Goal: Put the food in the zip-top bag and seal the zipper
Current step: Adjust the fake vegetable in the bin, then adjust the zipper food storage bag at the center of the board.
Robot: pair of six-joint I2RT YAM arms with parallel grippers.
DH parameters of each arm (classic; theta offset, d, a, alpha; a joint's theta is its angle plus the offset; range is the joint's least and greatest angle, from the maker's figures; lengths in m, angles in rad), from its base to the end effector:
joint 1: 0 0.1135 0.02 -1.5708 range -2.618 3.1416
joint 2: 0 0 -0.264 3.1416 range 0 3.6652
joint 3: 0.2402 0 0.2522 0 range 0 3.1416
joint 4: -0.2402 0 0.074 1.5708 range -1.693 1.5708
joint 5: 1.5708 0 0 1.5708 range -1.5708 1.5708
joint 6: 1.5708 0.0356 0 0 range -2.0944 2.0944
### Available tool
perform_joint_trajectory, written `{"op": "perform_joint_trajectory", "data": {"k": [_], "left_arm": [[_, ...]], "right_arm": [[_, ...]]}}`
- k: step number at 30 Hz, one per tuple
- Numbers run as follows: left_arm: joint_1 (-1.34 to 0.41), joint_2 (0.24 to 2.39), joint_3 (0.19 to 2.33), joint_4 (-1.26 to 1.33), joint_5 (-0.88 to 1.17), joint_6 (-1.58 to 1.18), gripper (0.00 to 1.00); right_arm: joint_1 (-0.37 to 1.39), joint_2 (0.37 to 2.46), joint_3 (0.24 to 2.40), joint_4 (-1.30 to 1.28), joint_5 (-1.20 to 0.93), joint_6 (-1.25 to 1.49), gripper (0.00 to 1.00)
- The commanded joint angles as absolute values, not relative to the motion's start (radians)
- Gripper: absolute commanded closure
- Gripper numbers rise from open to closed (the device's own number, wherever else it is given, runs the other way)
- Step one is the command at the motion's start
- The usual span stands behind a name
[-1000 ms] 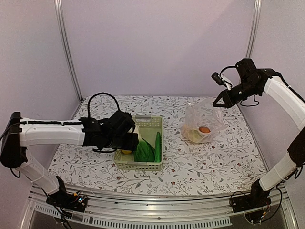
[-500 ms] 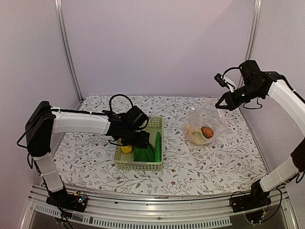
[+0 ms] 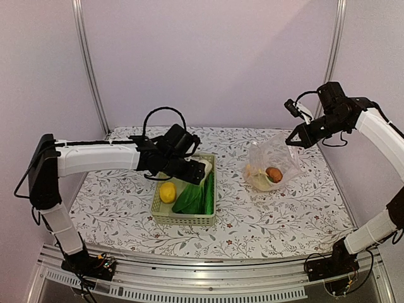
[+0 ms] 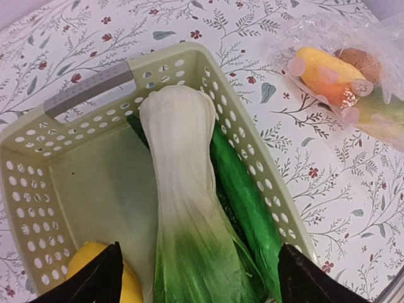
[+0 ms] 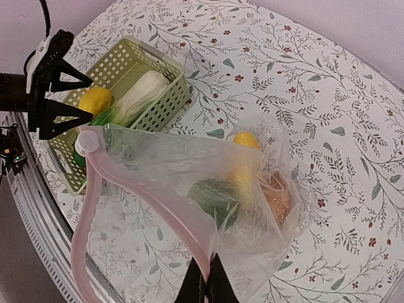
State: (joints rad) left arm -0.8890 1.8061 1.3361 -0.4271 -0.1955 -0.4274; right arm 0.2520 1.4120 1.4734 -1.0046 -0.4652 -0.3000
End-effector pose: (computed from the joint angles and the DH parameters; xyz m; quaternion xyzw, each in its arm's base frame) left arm 0.2543 -0.3024 0.2277 0.1835 0.9218 -0.1283 0.3166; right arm 0.2683 0.0856 0.3634 -0.3207 0.8711 0.2120 0.3055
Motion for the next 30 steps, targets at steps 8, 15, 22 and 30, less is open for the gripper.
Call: {"op": "perform_joint_trajectory", "data": {"k": [8, 15, 22, 30], "left_arm": [[-0.905, 1.579, 1.256, -0.732, -0.357, -0.396, 0.18], [-0.898, 1.547, 1.236, -0.787, -0.347, -0.337, 0.22], [-0.894, 1.552, 1.236, -0.793, -0.318, -0.286, 0.24], [-0.885, 1.572, 1.255, -0.824, -0.302, -0.252, 0.26]], "right_arm": [[0.246, 1.397, 1.483, -0.979, -0.462, -0.306, 1.0], [0.202, 1.422, 1.563, -1.0, -0.375, -0.304, 1.0], [0.126, 1.485, 1.663, -1.015, -0.328, -0.32, 1.0], [0.111, 1.474, 1.617, -0.97, -0.371, -0.321, 1.0]]}}
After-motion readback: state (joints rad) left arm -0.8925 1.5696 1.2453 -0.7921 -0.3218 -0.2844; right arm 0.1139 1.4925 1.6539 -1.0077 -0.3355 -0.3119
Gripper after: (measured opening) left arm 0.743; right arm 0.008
